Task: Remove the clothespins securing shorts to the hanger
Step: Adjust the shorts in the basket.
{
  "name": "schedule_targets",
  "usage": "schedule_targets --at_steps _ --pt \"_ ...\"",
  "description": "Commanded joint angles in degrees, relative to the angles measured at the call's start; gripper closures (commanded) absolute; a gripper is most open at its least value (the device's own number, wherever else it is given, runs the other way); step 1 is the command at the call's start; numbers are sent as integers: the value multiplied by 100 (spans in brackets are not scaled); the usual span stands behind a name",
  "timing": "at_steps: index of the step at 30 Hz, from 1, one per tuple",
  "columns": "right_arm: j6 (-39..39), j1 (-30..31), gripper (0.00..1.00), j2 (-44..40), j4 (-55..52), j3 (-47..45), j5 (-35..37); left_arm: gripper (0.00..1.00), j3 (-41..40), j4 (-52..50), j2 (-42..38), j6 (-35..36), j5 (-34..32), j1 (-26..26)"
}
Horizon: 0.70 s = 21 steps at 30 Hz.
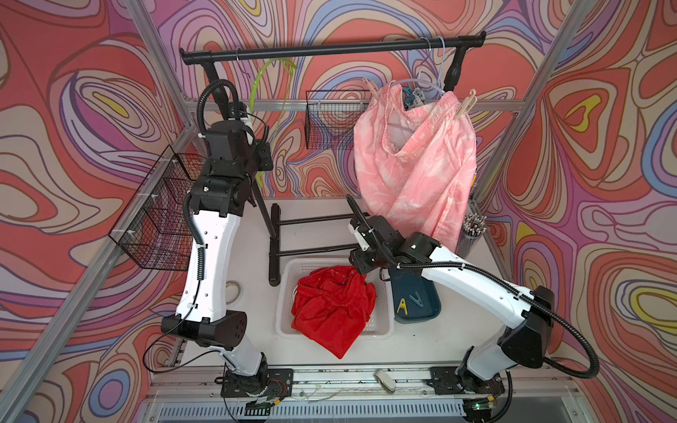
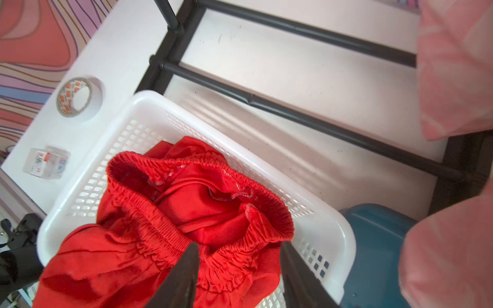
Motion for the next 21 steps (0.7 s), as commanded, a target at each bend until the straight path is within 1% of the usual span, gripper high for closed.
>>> schedule_targets --at_steps 1,4,7,8,11,15,18,21 --pt "-60 7 49 -175 -240 146 96 65 -272 -133 -302 -83 179 -27" --pt "-24 9 50 -251 -268 60 -206 56 -559 -284 -587 -93 170 -30" --pt "47 14 51 -414 -156 -207 -463 50 -966 -291 -972 -77 174 -30" --pt "76 13 50 -459 -114 -291 -534 44 -1071 -312 -1098 -66 182 -30" --pt "162 8 51 -540 -93 -427 -723 36 -1193 -462 -1360 -54 216 -30" --pt "311 13 52 -587 -95 -711 -1103 34 -1272 -748 -1596 -6 365 -30" --pt "432 44 54 -529 -153 -928 -1539 33 -1411 -894 -1778 -3 381 -30" --pt "542 289 54 -542 -158 -1088 -1565 33 -1586 -1011 -2001 -38 345 -30"
